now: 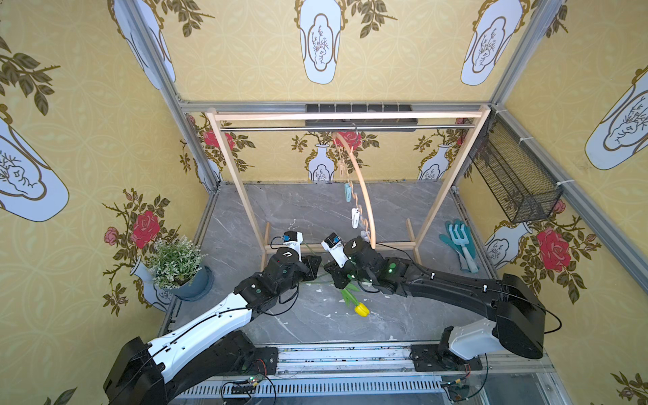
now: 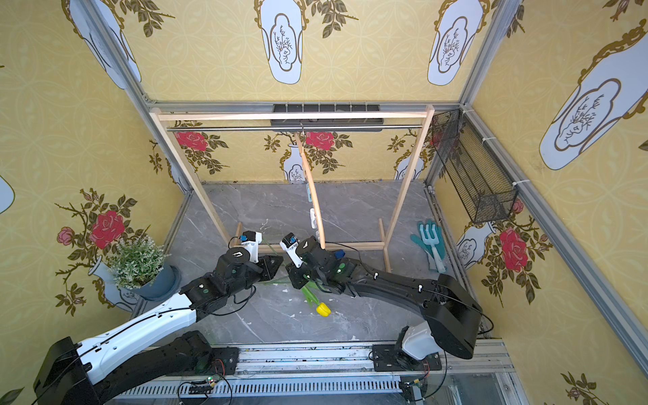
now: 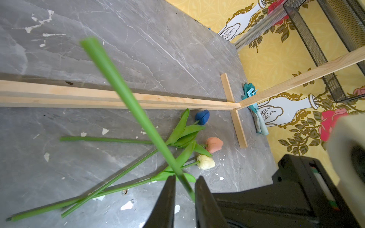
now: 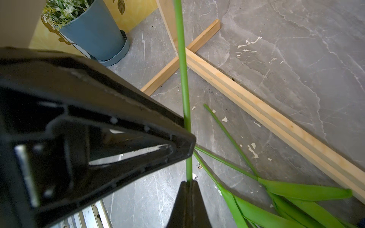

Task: Dry the flowers on a clothes hanger
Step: Pick up the flower at the center of the board.

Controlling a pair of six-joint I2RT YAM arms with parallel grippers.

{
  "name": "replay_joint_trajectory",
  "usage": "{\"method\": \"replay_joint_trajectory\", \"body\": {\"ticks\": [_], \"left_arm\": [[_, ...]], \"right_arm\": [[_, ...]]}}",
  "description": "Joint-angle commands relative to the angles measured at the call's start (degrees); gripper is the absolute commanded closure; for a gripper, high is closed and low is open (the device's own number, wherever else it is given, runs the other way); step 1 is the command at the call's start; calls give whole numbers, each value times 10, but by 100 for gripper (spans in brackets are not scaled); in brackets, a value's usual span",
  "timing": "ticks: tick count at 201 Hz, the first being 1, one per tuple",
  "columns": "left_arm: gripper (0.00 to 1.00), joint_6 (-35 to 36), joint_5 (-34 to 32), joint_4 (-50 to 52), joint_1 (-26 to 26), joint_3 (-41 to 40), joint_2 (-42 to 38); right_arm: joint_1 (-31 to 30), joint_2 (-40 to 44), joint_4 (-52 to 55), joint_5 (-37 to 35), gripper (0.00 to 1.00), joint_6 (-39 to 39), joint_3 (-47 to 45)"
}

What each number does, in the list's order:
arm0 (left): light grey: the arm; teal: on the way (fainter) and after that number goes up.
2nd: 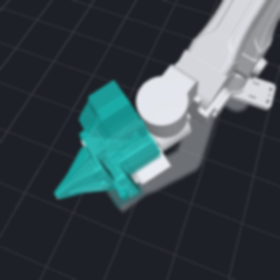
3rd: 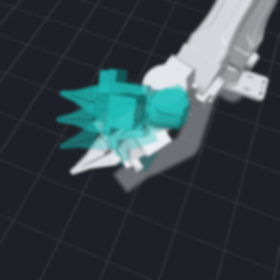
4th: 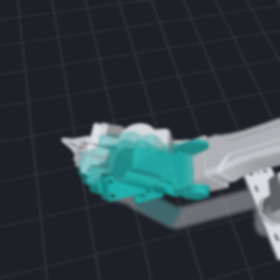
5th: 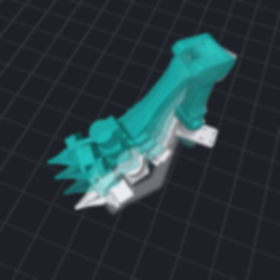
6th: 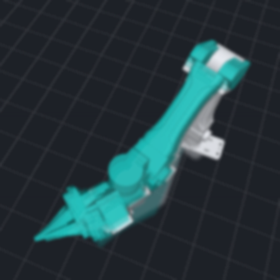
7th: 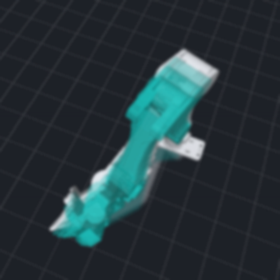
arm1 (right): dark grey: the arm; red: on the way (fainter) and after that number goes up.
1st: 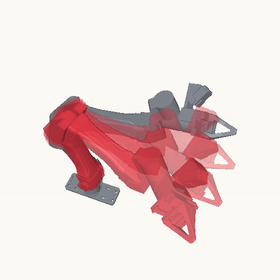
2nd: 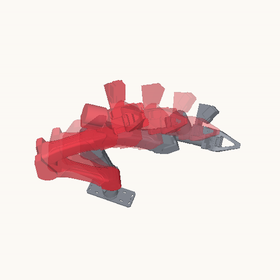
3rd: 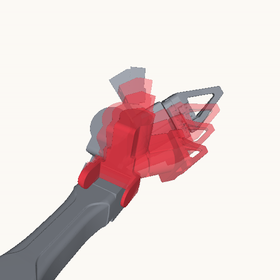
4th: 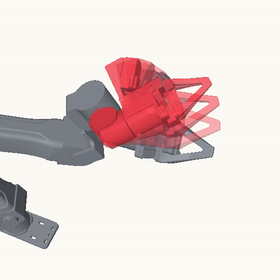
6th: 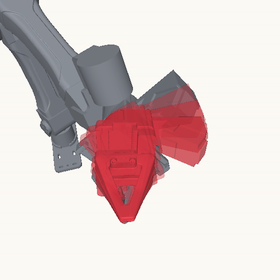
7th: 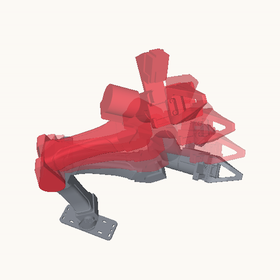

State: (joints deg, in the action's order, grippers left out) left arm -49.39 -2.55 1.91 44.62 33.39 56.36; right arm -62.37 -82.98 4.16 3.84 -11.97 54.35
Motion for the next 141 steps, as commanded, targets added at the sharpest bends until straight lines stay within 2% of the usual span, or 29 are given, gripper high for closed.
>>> {"method": "replay_joint_trajectory", "body": {"ticks": [1, 30, 50, 68, 76, 88, 112, 131, 141], "left_arm": [[90, -1, -1, -31, 0, 6, 8], [100, -9, -12, -35, -3, 12, 17], [100, -10, -7, -49, -7, 9, 20], [100, -1, 13, -69, -15, 9, 20], [100, 8, 27, -80, -20, 8, 18], [100, 30, 57, -97, -28, 8, 17], [100, 74, 125, -126, -49, 5, 6], [100, 85, 196, -164, -72, -5, -5], [100, 91, 223, -172, -81, -5, -8]], "right_arm": [[0, 5, -35, -1, 100, -7, -3], [-1, 17, -34, -24, 100, -19, -9], [-6, 37, -35, -68, 99, -40, -22], [-7, 58, -39, -95, 71, -67, -39], [-7, 68, -43, -93, 57, -74, -49], [-7, 82, -54, -84, 41, -80, -64], [12, 122, -78, -37, 37, -106, -93], [41, 136, -73, 41, 37, -128, -89], [53, 135, -50, 56, 40, -131, -75]]}}
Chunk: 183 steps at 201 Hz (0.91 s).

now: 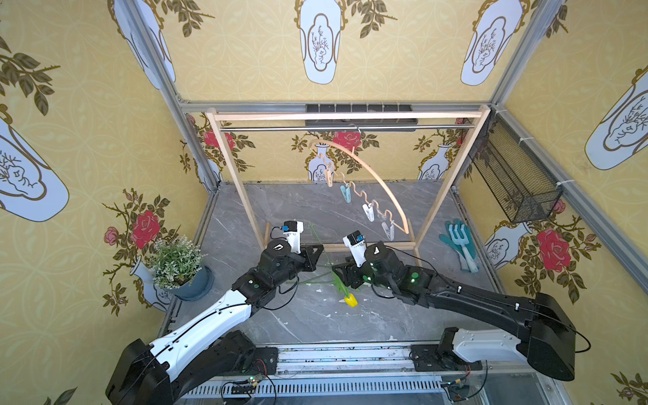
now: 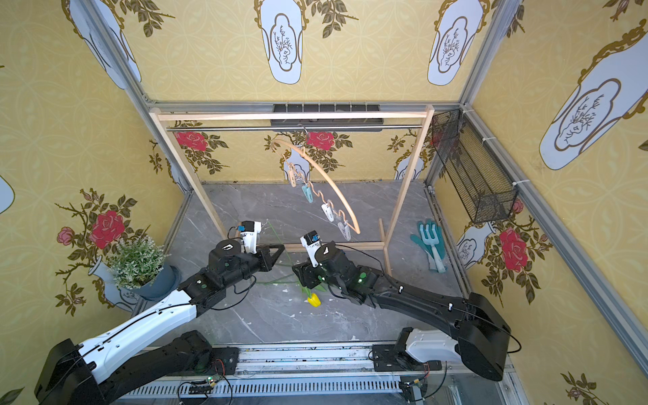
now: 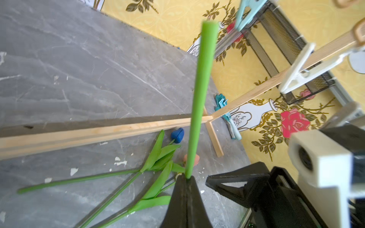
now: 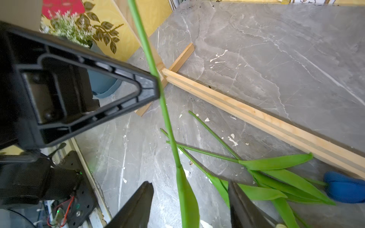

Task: Dry the flowers on a clothes hanger
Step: Pick up the flower at the center of the board.

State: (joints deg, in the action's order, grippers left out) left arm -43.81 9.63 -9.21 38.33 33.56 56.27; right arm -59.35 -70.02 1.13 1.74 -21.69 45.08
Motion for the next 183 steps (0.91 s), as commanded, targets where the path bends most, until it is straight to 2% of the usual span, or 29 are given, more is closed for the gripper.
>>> {"method": "replay_joint_trajectory", "body": {"ticks": [1, 46, 66, 132, 139, 154, 160, 183], "left_arm": [[100, 36, 104, -60, -19, -6, -8], [100, 43, 176, -68, -40, -2, -10], [100, 40, 195, -73, -40, 1, -3], [100, 29, 209, -86, -40, -2, 7], [100, 29, 210, -86, -40, -2, 7], [100, 29, 208, -85, -40, -3, 5], [100, 29, 207, -84, -40, -4, 4], [100, 30, 197, -79, -42, -6, -2]], "right_arm": [[23, 5, -18, 77, 40, -34, 18], [32, 13, -39, 124, 63, -16, 20], [36, 2, -39, 137, 68, -15, 27], [36, -16, -40, 140, 83, -11, 40], [36, -17, -37, 139, 88, -11, 41], [36, -16, -36, 139, 94, -11, 40], [36, -16, -34, 138, 100, -12, 40], [34, -15, -31, 137, 100, -12, 37]]}}
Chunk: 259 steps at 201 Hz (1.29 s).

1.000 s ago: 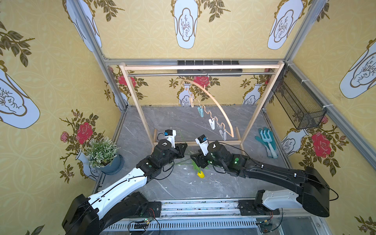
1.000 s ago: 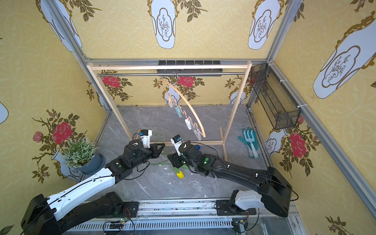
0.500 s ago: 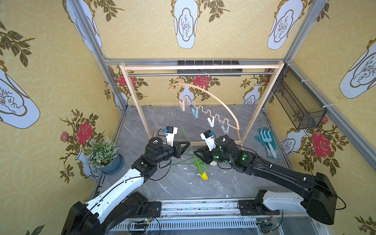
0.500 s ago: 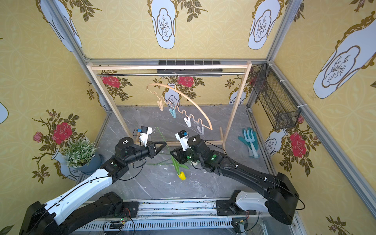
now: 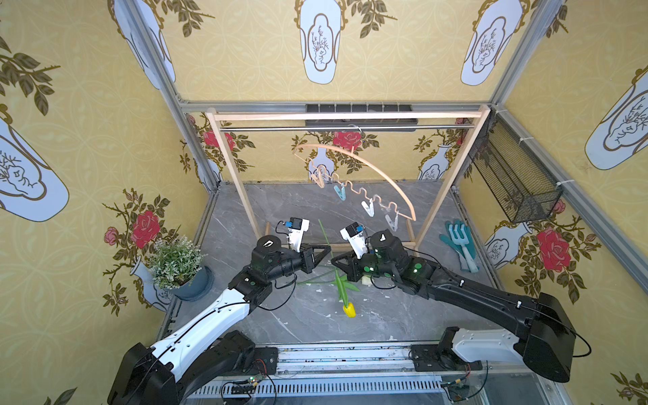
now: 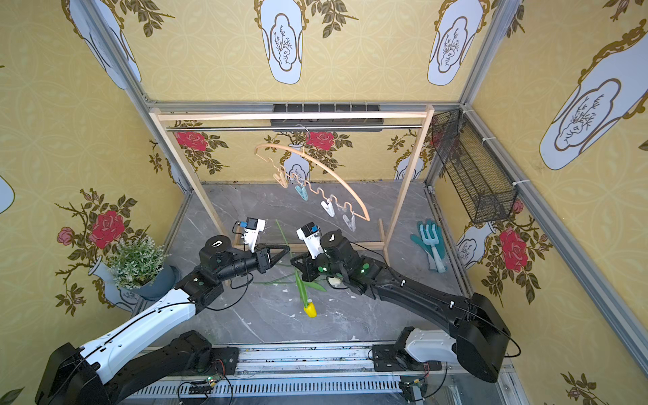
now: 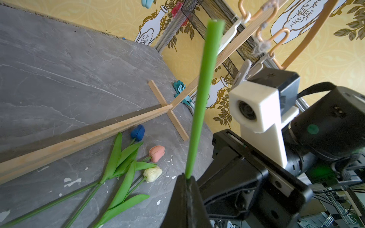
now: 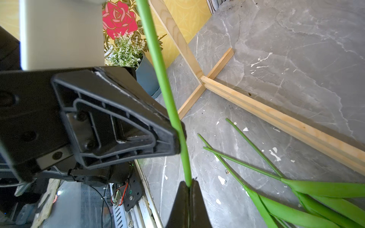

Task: Dry the flowers on a clothes hanger
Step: Pick up the flower at the center of the board.

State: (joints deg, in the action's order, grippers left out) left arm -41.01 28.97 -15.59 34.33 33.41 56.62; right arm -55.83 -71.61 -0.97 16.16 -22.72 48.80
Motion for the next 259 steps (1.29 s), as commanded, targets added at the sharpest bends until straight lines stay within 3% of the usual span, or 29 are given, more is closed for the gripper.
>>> {"method": "replay_joint_trajectory", "body": {"ticks": [1, 31, 54, 70, 118, 170, 193, 212, 237, 259], "left_arm": [[100, 2, 3, -15, -2, -4, -6], [100, -1, -18, -5, -7, -3, -11], [53, 14, -79, 53, -8, 17, -14], [40, 44, -139, 114, -8, 44, -16], [34, 96, -276, 200, -9, 110, -10], [37, 107, -279, 204, -19, 155, 23], [38, 108, -272, 196, -20, 165, 37], [37, 117, -273, 195, -24, 181, 50], [35, 124, -268, 191, -33, 210, 69], [33, 120, -237, 166, -55, 226, 90]], "right_arm": [[-1, 1, -11, -7, 100, -1, 0], [-10, 1, -4, -18, 100, 7, -2], [-33, -1, 23, -55, 100, 17, 0], [-52, 3, 46, -84, 100, 19, -2], [-100, 26, 112, -138, 100, -16, -35], [-109, 133, 168, -212, 100, -115, -111], [-105, 172, 243, -291, 100, -175, -115], [-53, 197, 287, -301, 100, -185, -98], [90, 208, 284, -211, 100, -129, -52], [233, 171, 252, -77, 100, -65, -15]]}}
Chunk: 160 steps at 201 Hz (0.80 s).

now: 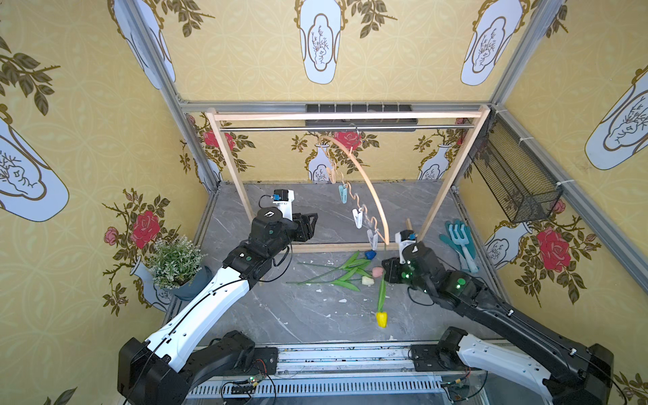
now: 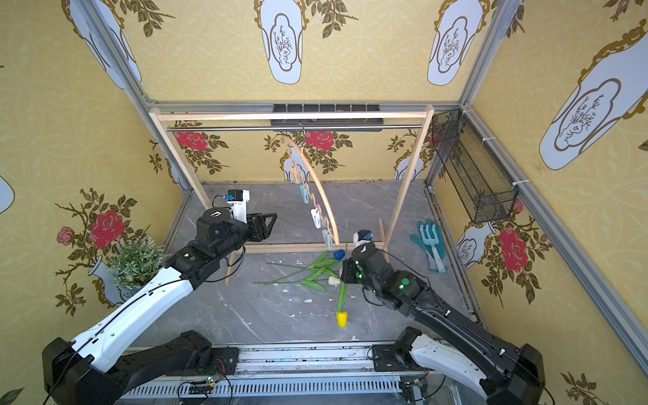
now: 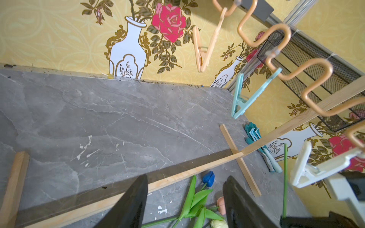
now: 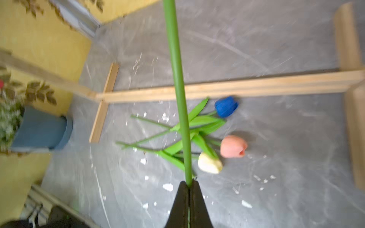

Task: Dry the flowers on a clothes hanger
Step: Pick up the flower at the center of the board, then open the clamp at the hanger.

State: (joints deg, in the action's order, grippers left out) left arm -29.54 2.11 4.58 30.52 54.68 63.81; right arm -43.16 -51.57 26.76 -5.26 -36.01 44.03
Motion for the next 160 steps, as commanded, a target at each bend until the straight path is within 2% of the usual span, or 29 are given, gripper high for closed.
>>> {"method": "replay_joint_trajectory", "body": {"ticks": [1, 22, 34, 39, 71, 101, 160], "left_arm": [[32, 5, 33, -37, -18, 14, 19], [27, -1, 100, -81, -44, 20, 41], [24, 1, 132, -102, -50, 26, 55], [24, 2, 144, -109, -72, 29, 61], [24, 8, 221, -134, -103, 60, 106], [24, 40, 249, -128, -104, 106, 153], [22, 38, 304, -165, -119, 172, 245]], "right_arm": [[112, -32, -26, 142, 100, 70, 34], [183, -97, -48, 218, 100, 130, 85], [193, -133, -57, 233, 100, 165, 119], [195, -149, -59, 240, 100, 180, 135], [198, -239, -58, 268, 100, 253, 240], [210, -303, -59, 282, 100, 289, 322], [207, -414, -60, 342, 100, 322, 453]]}}
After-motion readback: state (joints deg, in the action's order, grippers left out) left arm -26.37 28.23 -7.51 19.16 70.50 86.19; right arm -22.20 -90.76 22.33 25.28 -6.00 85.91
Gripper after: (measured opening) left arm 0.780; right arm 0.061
